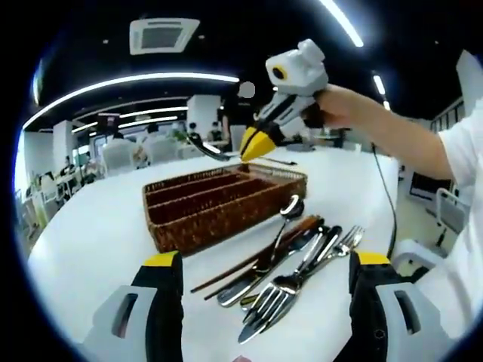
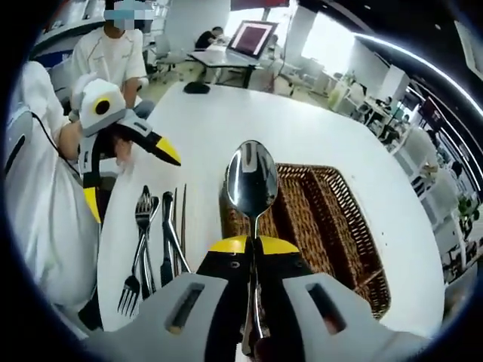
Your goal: Arrange the knives, forks, and spoons in their matching storage slots by inserting each utensil handle-first until every utensil is classified and aligned in the correct compartment
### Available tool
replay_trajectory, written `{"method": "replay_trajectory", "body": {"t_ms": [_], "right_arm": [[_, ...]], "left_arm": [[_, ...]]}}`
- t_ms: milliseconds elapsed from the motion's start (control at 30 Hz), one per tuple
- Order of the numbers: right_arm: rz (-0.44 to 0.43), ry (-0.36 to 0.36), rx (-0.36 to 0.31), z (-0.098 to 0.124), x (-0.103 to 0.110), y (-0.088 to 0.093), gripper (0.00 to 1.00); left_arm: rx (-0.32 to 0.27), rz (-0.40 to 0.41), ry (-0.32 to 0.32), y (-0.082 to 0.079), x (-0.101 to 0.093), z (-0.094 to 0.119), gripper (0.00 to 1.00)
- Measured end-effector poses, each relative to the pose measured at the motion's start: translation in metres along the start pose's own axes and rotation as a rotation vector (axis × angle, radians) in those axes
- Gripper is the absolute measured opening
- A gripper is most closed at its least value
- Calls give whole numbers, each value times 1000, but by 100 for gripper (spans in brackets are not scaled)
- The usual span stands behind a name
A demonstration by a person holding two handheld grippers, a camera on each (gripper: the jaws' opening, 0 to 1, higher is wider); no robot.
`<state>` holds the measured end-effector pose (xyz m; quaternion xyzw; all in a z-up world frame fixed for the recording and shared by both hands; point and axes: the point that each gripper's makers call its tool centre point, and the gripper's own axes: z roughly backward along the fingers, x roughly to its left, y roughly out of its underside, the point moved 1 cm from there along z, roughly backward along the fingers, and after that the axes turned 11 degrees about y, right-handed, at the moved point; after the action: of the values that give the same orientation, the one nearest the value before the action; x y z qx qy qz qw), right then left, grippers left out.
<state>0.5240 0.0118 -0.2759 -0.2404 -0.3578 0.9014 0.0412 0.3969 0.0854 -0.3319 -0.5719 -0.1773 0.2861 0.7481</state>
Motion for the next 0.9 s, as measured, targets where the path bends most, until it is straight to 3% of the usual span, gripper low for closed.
{"method": "replay_trajectory", "body": {"t_ms": [433,900], "right_arm": [[16,-13,61,-5,-24,0,2],[31,-37,161,-25,-70,8,2]], "left_arm": [[-3,5,6,-5,5,-4,92],[12,15,8,-6,15,-6,92]]}}
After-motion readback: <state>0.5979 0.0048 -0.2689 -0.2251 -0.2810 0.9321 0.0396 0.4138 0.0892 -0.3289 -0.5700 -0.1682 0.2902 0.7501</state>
